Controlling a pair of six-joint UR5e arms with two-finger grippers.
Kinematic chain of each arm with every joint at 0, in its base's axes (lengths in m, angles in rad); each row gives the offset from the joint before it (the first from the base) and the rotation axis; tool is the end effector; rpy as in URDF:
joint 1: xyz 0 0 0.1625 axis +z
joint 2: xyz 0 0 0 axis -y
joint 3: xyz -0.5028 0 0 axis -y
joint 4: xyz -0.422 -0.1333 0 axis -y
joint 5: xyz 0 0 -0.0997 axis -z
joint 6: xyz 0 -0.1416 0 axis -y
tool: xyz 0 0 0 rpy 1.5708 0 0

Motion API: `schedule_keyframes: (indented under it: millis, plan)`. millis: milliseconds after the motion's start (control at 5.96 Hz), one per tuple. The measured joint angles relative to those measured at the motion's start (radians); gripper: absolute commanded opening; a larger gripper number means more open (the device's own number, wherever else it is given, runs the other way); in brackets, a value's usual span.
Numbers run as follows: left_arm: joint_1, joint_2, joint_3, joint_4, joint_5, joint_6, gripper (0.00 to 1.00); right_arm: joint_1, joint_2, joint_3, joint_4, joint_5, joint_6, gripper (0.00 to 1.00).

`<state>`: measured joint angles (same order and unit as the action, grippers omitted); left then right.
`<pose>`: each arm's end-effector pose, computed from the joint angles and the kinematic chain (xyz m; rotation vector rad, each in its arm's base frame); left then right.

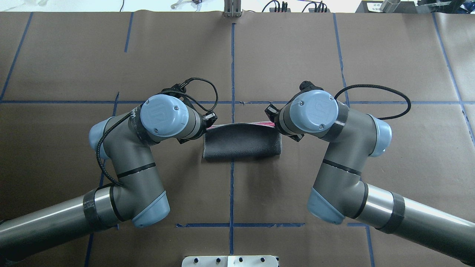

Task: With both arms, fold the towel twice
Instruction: 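Lift the near edge with both grippers and fold it over the far edge, then release the folded edge and raise both grippers off the towel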

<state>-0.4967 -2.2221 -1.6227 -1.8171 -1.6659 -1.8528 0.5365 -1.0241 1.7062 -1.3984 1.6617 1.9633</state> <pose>0.6456 -0.4863 0.2905 0.0146 0.9727 -0.6728 -0.5923 -0.4924 0.3434 -0.0244 -0.8851 0.8310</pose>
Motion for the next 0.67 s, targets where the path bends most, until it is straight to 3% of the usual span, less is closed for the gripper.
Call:
schedule_keyframes:
  millis: [168,335,503,671]
  plan:
    - [-0.002,-0.002,0.004,-0.002,0.000,0.002,0.00,0.013,0.032,-0.049,0.002,0.004,-0.008,0.04]
    - [-0.002,-0.005,0.007,-0.003,0.000,0.003,0.03,0.020,0.050,-0.082,0.003,0.005,-0.016,0.14]
    - [-0.003,-0.008,0.018,-0.012,0.000,0.003,0.53,0.025,0.064,-0.109,0.004,0.005,-0.023,0.71]
    - [-0.005,-0.009,0.036,-0.033,0.001,0.006,0.77,0.027,0.077,-0.134,0.004,0.005,-0.029,0.84]
